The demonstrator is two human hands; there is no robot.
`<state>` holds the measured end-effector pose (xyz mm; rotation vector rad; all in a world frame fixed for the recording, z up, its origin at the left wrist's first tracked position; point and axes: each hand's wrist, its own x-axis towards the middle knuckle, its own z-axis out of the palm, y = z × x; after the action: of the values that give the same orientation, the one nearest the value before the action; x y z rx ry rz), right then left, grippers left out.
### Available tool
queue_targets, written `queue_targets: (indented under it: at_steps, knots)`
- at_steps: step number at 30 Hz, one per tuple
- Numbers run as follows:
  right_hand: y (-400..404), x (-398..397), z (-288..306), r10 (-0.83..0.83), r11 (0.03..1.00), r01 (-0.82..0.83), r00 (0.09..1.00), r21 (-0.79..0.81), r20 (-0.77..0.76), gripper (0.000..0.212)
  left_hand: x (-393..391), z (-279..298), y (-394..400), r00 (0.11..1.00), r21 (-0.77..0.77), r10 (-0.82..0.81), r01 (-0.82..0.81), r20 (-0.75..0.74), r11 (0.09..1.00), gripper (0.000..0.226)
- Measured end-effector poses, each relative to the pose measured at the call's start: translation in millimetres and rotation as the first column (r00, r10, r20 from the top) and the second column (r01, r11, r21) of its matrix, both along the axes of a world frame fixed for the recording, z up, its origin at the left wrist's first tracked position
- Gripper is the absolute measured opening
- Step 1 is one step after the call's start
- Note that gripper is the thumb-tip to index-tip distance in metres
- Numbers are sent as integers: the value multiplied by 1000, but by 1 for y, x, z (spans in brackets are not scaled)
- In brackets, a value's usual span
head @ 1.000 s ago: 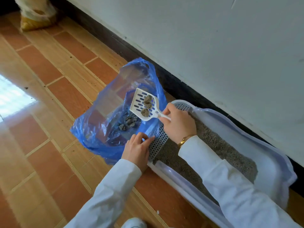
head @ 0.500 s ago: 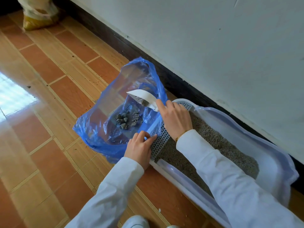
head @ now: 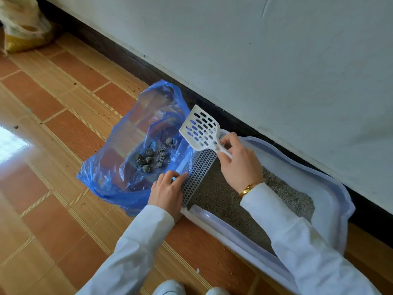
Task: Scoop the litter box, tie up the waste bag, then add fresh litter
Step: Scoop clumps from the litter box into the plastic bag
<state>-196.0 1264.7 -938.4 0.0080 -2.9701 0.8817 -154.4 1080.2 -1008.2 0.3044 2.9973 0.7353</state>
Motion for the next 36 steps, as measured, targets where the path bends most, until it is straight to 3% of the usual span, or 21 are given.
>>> queue_targets:
  at_steps: [4, 8, 15, 22, 27, 32, 36]
  knots:
    - [45, 45, 3, -78, 995, 87, 981, -44, 175, 22, -4, 3, 10, 1000, -4, -3, 3, -12, 1000, 47]
    - [91, 92, 2, -244, 968, 248, 912, 29, 329, 17, -9, 3, 23, 999, -16, -51, 51, -16, 999, 47]
    - [146, 127, -5, -427, 884, 440, 626, 156, 652, 12, -10, 0, 35, 997, -74, -79, 78, -1, 994, 46]
    - [150, 114, -35, -451, 864, 476, 580, 167, 678, 15, -9, 0, 37, 996, -89, -84, 83, -4, 993, 44]
    - [145, 94, -54, -467, 817, 575, 603, 54, 647, 11, -10, 1, 35, 995, -85, -103, 102, -9, 991, 41]
    - [130, 88, -70, -498, 666, 731, 585, -150, 640, 12, -9, -2, 35, 994, -70, -105, 102, -40, 992, 40]
    - [130, 97, -80, -523, 664, 723, 632, -191, 572, 12, -9, -2, 35, 993, -59, -104, 101, -50, 993, 39]
